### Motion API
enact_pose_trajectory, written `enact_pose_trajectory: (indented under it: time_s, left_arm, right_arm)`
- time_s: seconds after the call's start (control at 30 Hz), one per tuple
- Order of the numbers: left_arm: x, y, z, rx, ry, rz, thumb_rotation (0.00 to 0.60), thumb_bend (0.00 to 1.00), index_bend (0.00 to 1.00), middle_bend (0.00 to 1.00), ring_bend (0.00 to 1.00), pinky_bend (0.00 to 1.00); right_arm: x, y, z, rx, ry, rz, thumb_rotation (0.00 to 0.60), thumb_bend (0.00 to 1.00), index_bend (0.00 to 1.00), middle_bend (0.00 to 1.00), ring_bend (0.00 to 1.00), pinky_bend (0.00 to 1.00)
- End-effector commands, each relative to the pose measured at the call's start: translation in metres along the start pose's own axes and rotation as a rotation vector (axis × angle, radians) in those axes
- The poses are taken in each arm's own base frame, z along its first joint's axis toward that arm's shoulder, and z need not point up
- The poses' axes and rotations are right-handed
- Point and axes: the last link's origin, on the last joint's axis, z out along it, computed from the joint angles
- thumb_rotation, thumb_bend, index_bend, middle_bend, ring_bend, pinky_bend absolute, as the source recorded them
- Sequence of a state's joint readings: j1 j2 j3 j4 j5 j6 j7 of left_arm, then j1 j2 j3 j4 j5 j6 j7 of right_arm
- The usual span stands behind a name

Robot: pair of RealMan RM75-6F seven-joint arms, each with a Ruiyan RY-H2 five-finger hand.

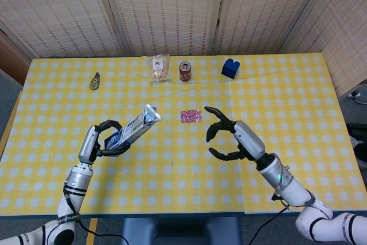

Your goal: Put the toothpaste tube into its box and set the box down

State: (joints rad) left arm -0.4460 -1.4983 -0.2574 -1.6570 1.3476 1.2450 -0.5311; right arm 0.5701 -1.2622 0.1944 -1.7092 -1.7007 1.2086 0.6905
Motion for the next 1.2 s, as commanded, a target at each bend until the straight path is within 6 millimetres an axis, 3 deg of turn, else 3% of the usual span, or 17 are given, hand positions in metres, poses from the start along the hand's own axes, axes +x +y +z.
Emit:
enact_pose_trajectory:
  time_s: [0.03,0.47,1.2]
  left_arm:
    - [-0.003,0.0,-0.001,-0.002,-0.011,0.015,0.6,0.15,0.57,0.58,0.42,0.28]
    - [-0.017,-0.001,-0.004,0.001,-0.051,0.047,0.6,0.15,0.57,0.58,0.42,0.28]
    - [-0.026,0.004,-0.007,-0.018,-0.067,0.059,0.6,0.15,0.57,0.58,0.43,0.28]
  right_arm:
    - [-0.011,0.007,-0.007,-0.002,-0.011,-0.129,0.6,0.38,0.0,0.96,0.84,0.75]
    - [-0.063,0.007,0.009,0.05,-0.033,-0.042,0.6,0.38,0.0,1.0,0.87,0.78]
    - [-0.084,-0.006,0.03,0.068,-0.063,0.032,0.6,0.38,0.0,1.0,0.87,0.78]
